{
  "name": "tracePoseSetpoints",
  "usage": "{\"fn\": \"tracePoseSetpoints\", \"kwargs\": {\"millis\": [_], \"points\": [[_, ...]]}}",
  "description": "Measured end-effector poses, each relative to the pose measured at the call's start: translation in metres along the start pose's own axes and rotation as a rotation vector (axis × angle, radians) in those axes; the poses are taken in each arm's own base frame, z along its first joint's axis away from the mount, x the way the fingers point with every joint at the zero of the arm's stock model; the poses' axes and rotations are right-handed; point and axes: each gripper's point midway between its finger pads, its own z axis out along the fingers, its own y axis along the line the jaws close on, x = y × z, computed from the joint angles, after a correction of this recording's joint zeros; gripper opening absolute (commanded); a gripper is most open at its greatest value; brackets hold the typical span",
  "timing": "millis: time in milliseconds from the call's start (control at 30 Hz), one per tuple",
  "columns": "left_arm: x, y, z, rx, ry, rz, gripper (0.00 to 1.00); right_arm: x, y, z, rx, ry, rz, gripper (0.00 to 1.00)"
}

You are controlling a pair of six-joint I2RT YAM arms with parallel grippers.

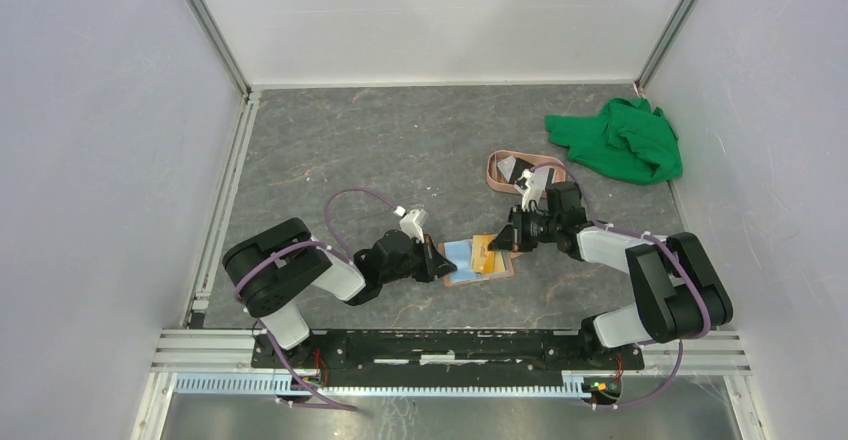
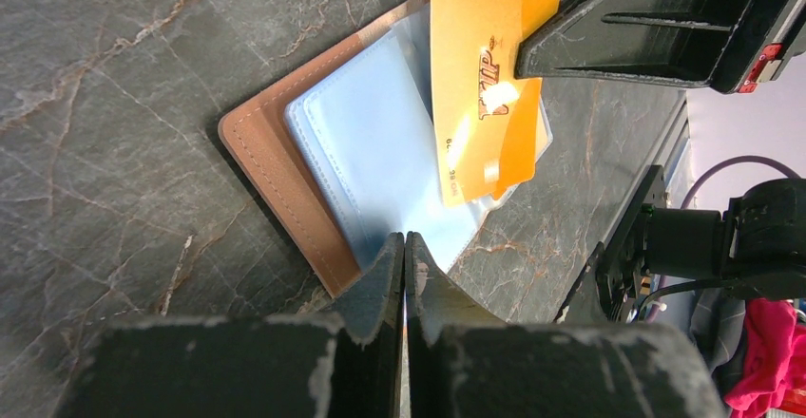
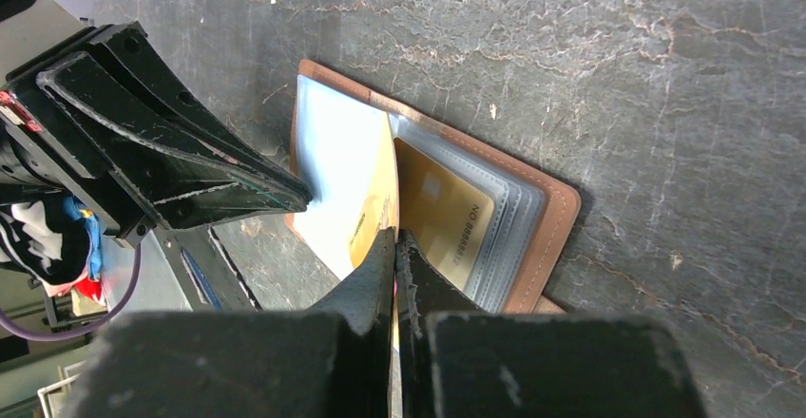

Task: Put the credit cards into the card holder
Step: Insert the credit card into the card holder.

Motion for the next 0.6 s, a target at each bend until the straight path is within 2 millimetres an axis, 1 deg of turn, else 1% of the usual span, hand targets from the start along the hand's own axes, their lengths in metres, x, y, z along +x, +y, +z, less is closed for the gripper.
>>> {"fn": "tracePoseSetpoints", "kwargs": {"millis": [300, 600], "points": [[0.0002, 0.0002, -0.0003, 0.001, 0.0, 0.0, 0.05, 0.0086, 0.0027, 0.0023, -0.007, 0.035, -0.004, 0.0], [0.0008, 0.0006, -0.0014, 0.003, -0.003, 0.0, 0.05, 0.01, 0.004, 0.0049, -0.006, 0.062, -0.008, 0.0]]}}
